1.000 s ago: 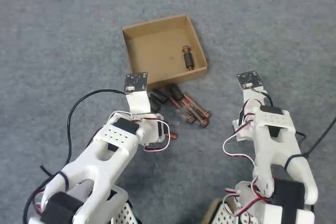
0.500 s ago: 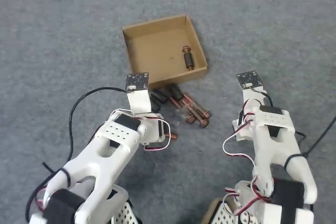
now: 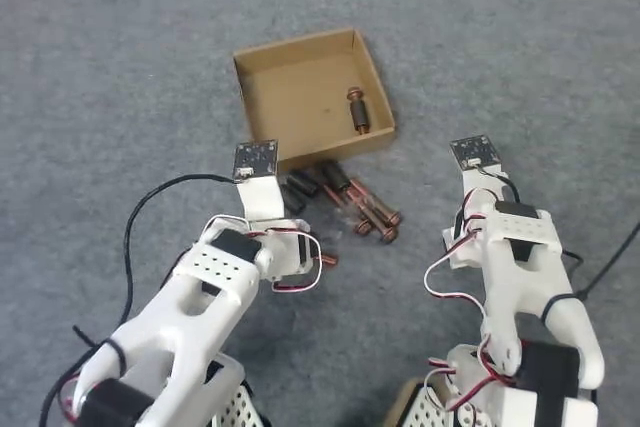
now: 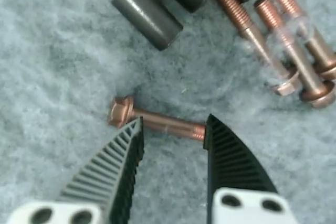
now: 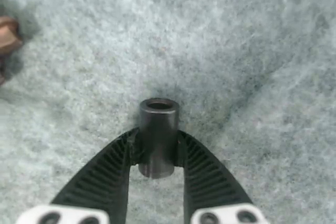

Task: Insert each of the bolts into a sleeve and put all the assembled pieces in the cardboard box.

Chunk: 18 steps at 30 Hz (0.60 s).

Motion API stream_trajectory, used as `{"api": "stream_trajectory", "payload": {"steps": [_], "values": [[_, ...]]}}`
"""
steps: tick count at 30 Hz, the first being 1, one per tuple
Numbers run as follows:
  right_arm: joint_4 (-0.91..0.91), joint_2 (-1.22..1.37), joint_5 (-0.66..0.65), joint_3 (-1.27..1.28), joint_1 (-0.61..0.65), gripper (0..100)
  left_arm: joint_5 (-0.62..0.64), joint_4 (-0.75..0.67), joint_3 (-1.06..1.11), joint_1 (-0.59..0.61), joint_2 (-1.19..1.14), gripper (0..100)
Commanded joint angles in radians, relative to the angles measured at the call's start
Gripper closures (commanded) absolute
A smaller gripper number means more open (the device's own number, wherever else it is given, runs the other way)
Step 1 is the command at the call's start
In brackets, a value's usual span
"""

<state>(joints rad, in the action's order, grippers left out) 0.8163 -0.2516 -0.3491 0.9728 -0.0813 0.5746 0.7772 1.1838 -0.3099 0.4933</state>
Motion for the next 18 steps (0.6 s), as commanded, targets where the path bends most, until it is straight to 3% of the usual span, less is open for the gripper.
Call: {"api": "stream_trajectory", "payload": {"steps": [1, 7, 18], "values": [[-0.013, -0.053, -0.014, 0.003, 0.018, 99.1, 0.012, -0.023, -0.07, 0.003, -0.12, 82], [-0.013, -0.053, -0.014, 0.003, 0.018, 99.1, 0.046, 0.034, -0.147, 0.005, -0.222, 82], [-0.013, -0.053, -0.014, 0.003, 0.019, 99.1, 0.04, 0.14, -0.196, -0.002, -0.16, 82]]}}
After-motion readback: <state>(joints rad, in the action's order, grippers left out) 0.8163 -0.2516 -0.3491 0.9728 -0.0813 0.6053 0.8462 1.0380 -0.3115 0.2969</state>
